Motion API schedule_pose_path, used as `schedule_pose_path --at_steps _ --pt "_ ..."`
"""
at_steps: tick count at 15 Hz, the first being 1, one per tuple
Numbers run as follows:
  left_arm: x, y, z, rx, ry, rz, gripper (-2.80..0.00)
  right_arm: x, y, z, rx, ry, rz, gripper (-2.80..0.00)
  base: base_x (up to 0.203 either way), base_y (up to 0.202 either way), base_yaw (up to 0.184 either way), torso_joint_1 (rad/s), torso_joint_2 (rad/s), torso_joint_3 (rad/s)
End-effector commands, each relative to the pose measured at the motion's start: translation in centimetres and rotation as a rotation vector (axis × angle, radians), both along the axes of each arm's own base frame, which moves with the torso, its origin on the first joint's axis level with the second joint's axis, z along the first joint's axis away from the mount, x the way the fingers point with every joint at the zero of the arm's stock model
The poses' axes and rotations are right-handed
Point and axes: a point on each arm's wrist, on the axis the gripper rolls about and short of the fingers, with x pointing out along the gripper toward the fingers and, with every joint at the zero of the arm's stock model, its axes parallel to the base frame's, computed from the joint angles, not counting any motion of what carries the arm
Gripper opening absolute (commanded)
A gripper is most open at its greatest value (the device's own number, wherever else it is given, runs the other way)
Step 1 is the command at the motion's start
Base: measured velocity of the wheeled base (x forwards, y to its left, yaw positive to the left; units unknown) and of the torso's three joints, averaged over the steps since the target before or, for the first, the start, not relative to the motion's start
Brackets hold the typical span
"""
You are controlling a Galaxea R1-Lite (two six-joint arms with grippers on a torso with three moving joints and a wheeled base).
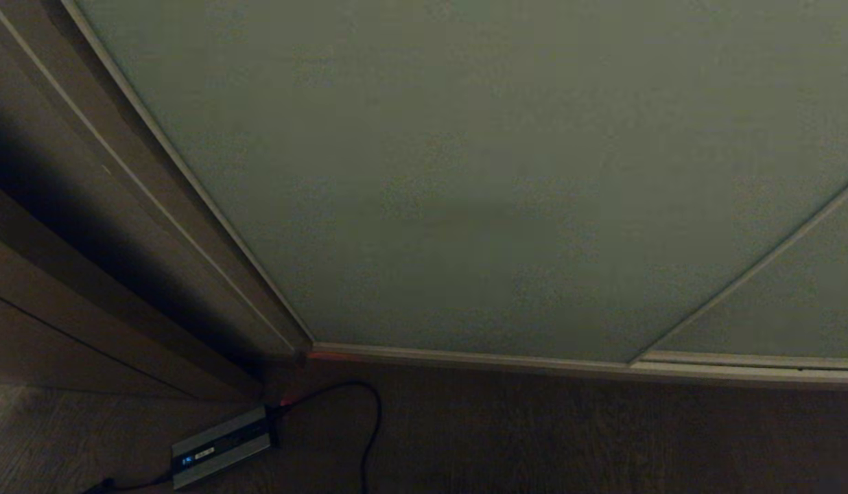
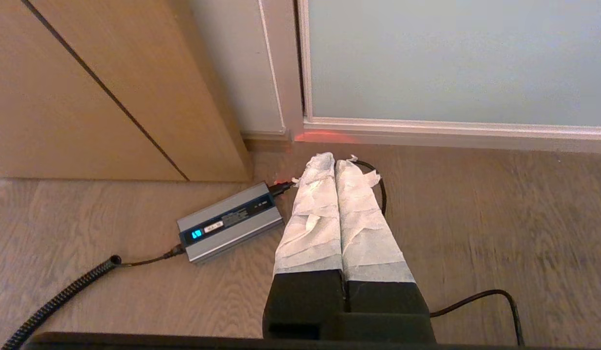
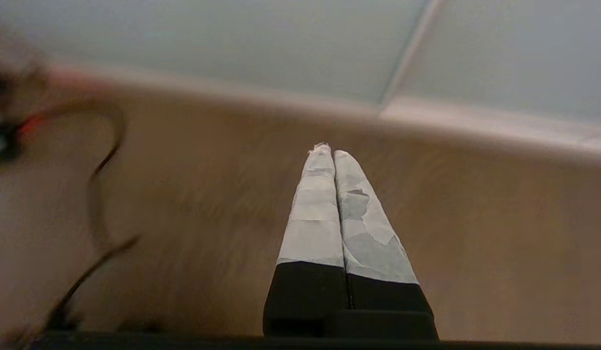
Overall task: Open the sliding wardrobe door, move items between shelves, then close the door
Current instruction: Close the door
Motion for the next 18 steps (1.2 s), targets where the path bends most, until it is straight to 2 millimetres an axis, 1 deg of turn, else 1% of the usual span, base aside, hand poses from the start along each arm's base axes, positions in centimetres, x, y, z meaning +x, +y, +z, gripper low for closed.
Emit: schedule_pose_path --at_steps 1,2,3,4,6,7,8,10,14,18 --pt "0.0 0.0 0.0 -0.001 -0.001 0.000 -2.80 -1.5 -0.1 -1.5 0.012 -0.013 0.055 -2.80 0.000 0.000 0.000 0.000 0.00 0.000" --pt "0.0 0.0 0.0 0.001 -0.001 0.000 -2.80 -2.1 -0.1 -2.1 0.014 -0.041 0.045 -2.80 0.000 0.000 0.000 0.000 0.00 0.000" --pt "0.0 0.0 0.0 -0.001 -0.003 0.000 -2.80 -2.8 -0.1 -3.2 0.011 -0.080 0.039 -2.80 0.000 0.000 0.000 0.000 0.00 0.000" --pt "0.0 0.0 0.0 -0.001 -0.002 0.000 -2.80 -3.0 -0.1 -4.1 -0.001 -0.109 0.034 -2.80 0.000 0.000 0.000 0.000 0.00 0.000" --pt "0.0 0.0 0.0 -0.002 -0.001 0.000 -2.80 -2.2 -0.2 -5.9 -0.018 -0.158 -0.029 -2.80 0.000 0.000 0.000 0.000 0.00 0.000" --pt "0.0 0.0 0.0 -0.002 -0.001 0.000 -2.80 -2.0 -0.2 -6.3 -0.036 -0.154 -0.058 -2.80 0.000 0.000 0.000 0.000 0.00 0.000" --pt "0.0 0.0 0.0 -0.002 -0.002 0.001 -2.80 -2.0 -0.3 -6.2 -0.079 -0.161 -0.067 -2.80 0.000 0.000 0.000 0.000 0.00 0.000" --pt "0.0 0.0 0.0 -0.002 -0.001 0.000 -2.80 -2.0 -0.3 -6.2 -0.083 -0.160 -0.066 -2.80 0.000 0.000 0.000 0.000 0.00 0.000" --pt "0.0 0.0 0.0 -0.002 -0.001 0.000 -2.80 -2.0 -0.3 -6.2 -0.027 -0.158 -0.076 -2.80 0.000 0.000 0.000 0.000 0.00 0.000" --pt "0.0 0.0 0.0 -0.002 -0.001 0.000 -2.80 -2.0 -0.3 -6.2 -0.025 -0.159 -0.076 -2.80 0.000 0.000 0.000 0.000 0.00 0.000"
